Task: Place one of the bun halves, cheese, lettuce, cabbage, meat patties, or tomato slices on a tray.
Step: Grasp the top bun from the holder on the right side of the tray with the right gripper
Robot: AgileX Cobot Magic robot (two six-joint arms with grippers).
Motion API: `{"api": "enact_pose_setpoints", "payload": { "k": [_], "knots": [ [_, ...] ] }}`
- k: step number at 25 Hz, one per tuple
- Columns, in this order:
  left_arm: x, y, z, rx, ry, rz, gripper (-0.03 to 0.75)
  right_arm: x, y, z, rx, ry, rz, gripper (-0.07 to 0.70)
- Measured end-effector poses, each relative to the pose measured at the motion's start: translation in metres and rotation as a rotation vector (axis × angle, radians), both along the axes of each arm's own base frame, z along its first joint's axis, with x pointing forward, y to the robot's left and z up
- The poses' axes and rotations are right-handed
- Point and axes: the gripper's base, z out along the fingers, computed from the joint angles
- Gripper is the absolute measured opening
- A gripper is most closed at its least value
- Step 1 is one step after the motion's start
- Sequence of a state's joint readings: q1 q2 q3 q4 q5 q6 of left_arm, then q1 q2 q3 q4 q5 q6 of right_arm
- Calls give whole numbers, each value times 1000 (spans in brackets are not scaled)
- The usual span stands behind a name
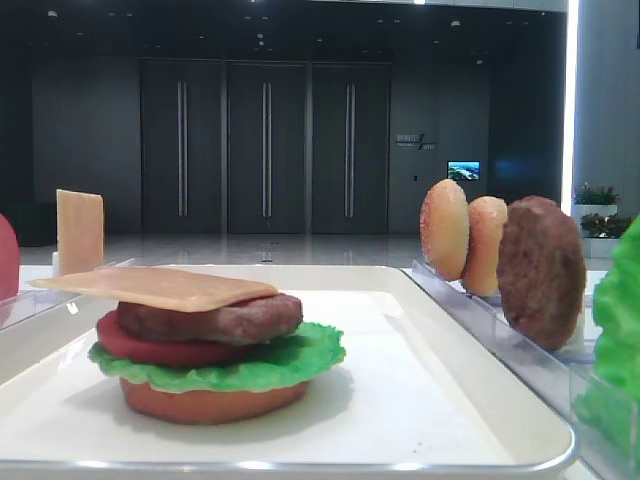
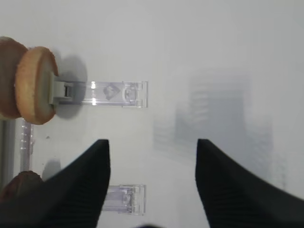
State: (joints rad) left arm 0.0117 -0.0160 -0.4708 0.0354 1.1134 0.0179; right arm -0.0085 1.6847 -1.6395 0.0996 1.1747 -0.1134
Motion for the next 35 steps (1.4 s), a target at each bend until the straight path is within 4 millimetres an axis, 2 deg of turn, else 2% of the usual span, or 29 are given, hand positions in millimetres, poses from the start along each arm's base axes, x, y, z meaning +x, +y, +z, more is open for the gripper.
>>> {"api": "enact_pose_setpoints", "payload": {
  "k": [3,6,12,15,18,27,35],
  "knots": [
    [0,0,0,0,0,0,391,1,6,1,52,-4,23,429],
    [0,0,0,0,0,0,391,1,25,2,73,-20,71,453],
    [0,0,0,0,0,0,391,3,97,-10,128,-32,185,459],
    [0,0,0,0,0,0,391,8,125,-25,145,-15,209,459],
    [0,0,0,0,0,0,391,12,143,-39,150,-3,229,459],
    [0,0,0,0,0,0,391,29,149,-66,128,-9,209,459],
    [0,0,0,0,0,0,391,41,152,-83,127,-10,198,490]
  ]
}}
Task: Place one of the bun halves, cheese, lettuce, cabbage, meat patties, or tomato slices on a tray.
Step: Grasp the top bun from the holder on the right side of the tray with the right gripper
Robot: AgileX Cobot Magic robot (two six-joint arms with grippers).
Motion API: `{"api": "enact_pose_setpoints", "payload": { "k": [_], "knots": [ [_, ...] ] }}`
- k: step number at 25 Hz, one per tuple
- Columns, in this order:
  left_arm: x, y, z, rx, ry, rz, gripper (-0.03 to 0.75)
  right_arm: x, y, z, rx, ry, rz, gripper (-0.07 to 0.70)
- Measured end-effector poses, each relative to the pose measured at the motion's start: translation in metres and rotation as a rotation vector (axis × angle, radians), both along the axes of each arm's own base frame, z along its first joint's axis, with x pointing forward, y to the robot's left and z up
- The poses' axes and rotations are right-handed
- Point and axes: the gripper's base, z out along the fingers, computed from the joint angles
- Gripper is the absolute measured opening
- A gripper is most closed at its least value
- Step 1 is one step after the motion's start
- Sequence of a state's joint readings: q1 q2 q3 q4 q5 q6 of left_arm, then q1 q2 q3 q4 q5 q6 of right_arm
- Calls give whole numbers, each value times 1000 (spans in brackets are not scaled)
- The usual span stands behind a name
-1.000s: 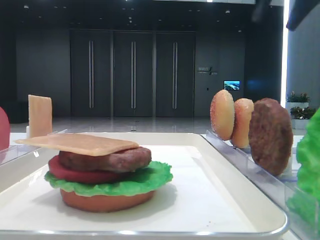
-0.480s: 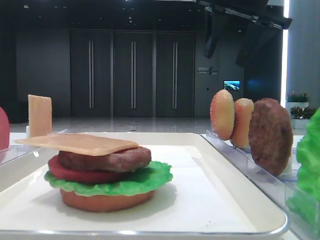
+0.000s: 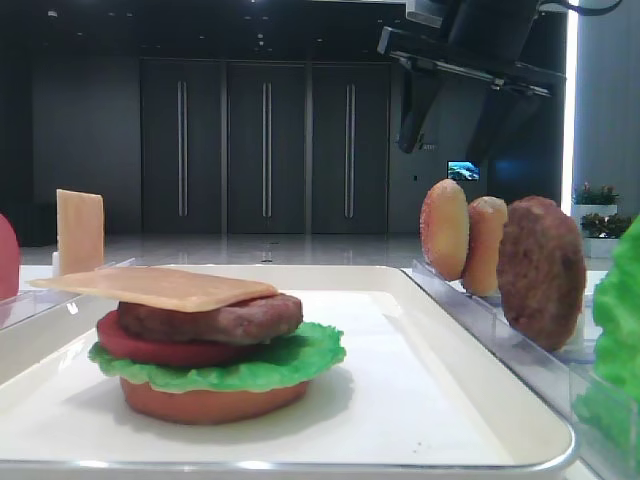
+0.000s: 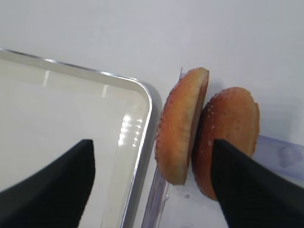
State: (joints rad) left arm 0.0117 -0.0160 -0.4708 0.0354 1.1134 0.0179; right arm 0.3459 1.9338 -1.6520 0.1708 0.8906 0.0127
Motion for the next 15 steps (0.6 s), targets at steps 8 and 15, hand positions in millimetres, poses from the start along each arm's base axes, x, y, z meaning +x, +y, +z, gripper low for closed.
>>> {"api": "enact_pose_setpoints", "payload": {
  "k": [8,15],
  "knots": [
    [0,0,0,0,0,0,391,10,-6,-16,1,30,-25,490],
    [0,0,0,0,0,0,391,14,-2,-29,37,53,-32,490]
  ]
}}
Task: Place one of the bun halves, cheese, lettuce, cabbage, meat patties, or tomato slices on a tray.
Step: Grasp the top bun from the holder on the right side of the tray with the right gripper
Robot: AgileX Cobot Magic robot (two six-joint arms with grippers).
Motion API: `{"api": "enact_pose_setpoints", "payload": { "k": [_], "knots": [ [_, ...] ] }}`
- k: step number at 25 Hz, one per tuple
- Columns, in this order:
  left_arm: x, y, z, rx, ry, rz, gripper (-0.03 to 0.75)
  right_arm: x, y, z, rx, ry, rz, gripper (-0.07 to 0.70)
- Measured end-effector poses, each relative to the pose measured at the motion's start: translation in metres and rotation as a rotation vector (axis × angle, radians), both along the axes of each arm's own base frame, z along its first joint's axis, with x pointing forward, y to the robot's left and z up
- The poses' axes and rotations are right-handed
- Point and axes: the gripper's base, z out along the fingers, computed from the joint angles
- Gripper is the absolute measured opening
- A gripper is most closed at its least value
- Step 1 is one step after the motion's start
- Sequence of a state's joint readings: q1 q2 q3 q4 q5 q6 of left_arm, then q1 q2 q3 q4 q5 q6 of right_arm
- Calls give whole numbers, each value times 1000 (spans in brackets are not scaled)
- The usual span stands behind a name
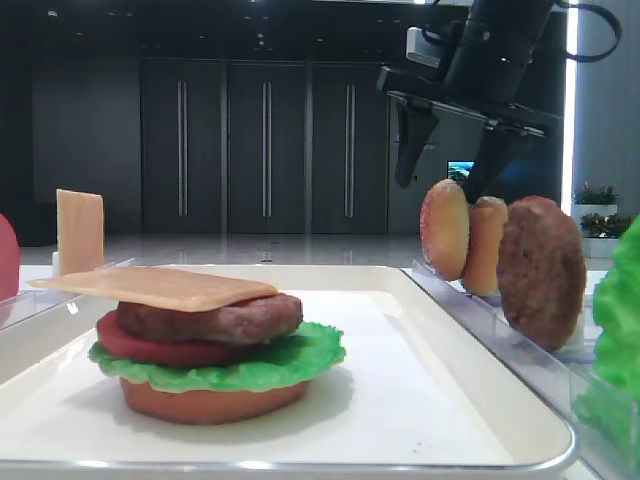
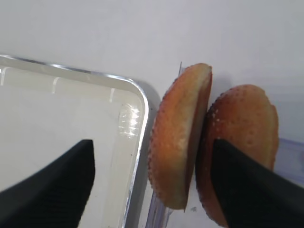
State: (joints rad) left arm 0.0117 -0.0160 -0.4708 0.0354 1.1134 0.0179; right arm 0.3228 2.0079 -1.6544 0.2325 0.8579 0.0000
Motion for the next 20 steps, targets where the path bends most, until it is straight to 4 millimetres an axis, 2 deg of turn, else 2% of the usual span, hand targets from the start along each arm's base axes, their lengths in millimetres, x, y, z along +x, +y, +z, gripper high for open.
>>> {"api": "enact_pose_setpoints", "payload": {
  "k": [8,11,20],
  "knots": [
    [0,0,0,0,0,0,391,4,2,-10,7,13,1,490],
    [0,0,0,0,0,0,391,6,4,-19,8,33,-1,490],
    [0,0,0,0,0,0,391,7,4,-20,5,26,0,472]
  ]
}}
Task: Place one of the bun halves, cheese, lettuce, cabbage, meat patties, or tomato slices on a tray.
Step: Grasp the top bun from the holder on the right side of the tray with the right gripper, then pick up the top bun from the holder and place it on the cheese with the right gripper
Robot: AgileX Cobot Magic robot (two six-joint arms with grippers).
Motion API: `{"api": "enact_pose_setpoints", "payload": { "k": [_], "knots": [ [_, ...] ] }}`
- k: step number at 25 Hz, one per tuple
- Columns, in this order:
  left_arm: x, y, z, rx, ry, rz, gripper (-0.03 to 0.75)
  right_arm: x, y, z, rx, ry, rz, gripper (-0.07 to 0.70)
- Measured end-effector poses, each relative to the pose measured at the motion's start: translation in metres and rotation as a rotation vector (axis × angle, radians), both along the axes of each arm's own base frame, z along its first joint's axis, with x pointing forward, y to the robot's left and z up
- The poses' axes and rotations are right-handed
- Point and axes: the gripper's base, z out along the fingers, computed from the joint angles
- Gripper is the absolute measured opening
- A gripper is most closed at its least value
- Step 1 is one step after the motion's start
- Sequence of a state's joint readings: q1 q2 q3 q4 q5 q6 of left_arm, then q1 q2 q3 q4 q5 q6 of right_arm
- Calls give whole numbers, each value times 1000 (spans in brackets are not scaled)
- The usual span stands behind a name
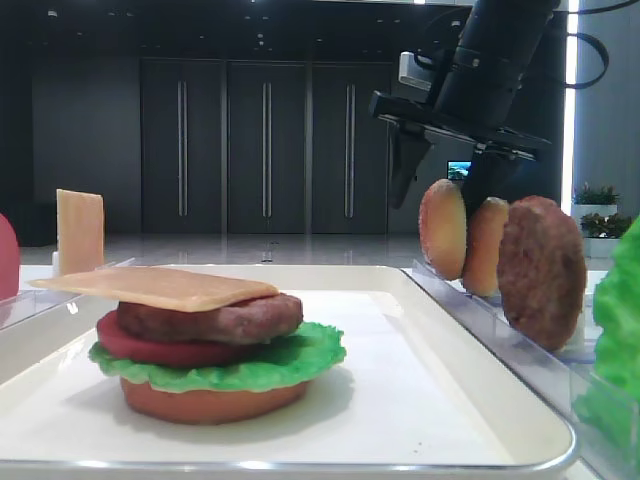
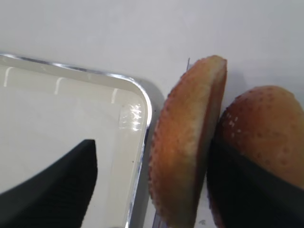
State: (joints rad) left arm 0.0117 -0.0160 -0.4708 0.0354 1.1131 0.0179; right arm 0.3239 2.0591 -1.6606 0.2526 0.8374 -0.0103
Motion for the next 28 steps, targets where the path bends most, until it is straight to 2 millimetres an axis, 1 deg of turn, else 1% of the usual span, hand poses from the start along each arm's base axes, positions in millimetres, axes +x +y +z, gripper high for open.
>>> {"api": "enact_pose_setpoints", "payload": {
  "k": [2,4,5,8,9,15,18,19,22,24,28],
  "knots": [
    [0,0,0,0,0,0,391,0,-1,0,-7,-2,1,446],
    [0,0,0,0,0,0,391,0,-1,-1,-18,-5,4,396],
    [0,0,0,0,0,0,391,0,-2,-1,-22,-6,4,368],
    [0,0,0,0,0,0,391,1,-3,-1,-29,-6,-1,239],
    [0,0,0,0,0,0,391,1,-3,-1,-28,-5,-2,216],
    [0,0,0,0,0,0,391,0,-3,0,-28,-1,-1,214],
    [0,0,0,0,0,0,391,-3,-3,6,-27,-7,6,214],
    [0,0,0,-1,0,1,391,-5,-2,12,-25,-12,12,214],
    [0,0,0,-1,0,1,391,-17,0,39,-10,-38,21,214],
    [0,0,0,-1,0,1,391,-26,-2,59,-7,-60,29,213],
    [0,0,0,-1,0,1,391,-44,-6,89,4,-72,25,213]
  ]
}}
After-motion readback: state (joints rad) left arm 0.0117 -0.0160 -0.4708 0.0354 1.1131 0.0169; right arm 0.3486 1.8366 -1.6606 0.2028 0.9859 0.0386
